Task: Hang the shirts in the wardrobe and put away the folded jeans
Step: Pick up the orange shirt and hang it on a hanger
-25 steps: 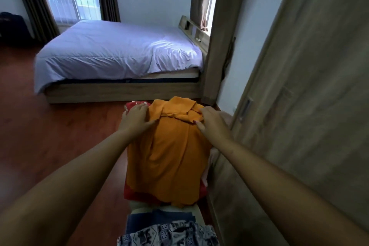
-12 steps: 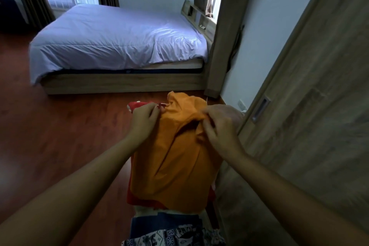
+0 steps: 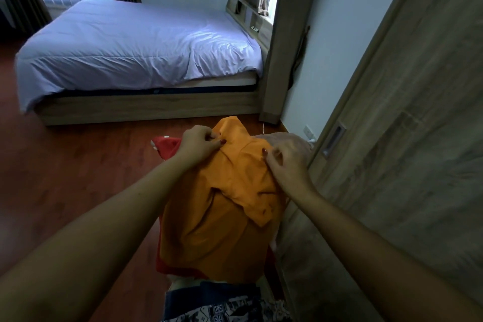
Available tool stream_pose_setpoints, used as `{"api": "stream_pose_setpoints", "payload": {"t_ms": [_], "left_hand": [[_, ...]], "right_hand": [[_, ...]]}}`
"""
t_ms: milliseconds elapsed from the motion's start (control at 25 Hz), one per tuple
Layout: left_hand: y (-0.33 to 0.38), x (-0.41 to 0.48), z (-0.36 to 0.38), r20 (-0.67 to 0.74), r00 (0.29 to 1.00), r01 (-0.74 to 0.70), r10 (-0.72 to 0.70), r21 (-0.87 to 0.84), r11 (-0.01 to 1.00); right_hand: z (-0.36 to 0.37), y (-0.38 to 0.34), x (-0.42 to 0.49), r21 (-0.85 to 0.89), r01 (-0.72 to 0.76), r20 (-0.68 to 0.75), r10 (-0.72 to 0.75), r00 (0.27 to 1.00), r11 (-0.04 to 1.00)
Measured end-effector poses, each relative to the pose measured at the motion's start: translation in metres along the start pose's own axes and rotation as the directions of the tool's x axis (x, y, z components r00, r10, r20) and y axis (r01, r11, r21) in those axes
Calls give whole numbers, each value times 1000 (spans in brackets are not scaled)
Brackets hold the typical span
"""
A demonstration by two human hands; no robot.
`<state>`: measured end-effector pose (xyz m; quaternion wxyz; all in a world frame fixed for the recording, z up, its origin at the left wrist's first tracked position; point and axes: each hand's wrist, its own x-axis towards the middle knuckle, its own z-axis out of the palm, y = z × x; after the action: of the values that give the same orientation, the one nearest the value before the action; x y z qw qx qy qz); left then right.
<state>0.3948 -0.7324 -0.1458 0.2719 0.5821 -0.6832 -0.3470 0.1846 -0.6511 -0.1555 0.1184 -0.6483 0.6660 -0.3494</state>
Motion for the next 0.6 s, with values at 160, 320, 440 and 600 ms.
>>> {"api": "stream_pose_setpoints", "payload": {"t_ms": [160, 320, 440, 600], "left_hand": [[-2, -17, -7, 88, 961, -250, 264, -142, 958], [-6, -34, -8, 199, 902, -335, 382, -232, 913], [-15, -36, -9, 186, 932, -241, 312, -326, 914], [0, -35, -9, -24, 991, -135, 135, -323, 937]], "right_hand": [[21, -21, 55, 186, -555, 228, 514, 827, 810], [14, -38, 62, 298, -736, 391, 625, 675, 609], [-9, -57, 60, 425, -405, 160, 374, 914, 809], [-78, -102, 46, 656, -109, 76, 78, 994, 747]]}}
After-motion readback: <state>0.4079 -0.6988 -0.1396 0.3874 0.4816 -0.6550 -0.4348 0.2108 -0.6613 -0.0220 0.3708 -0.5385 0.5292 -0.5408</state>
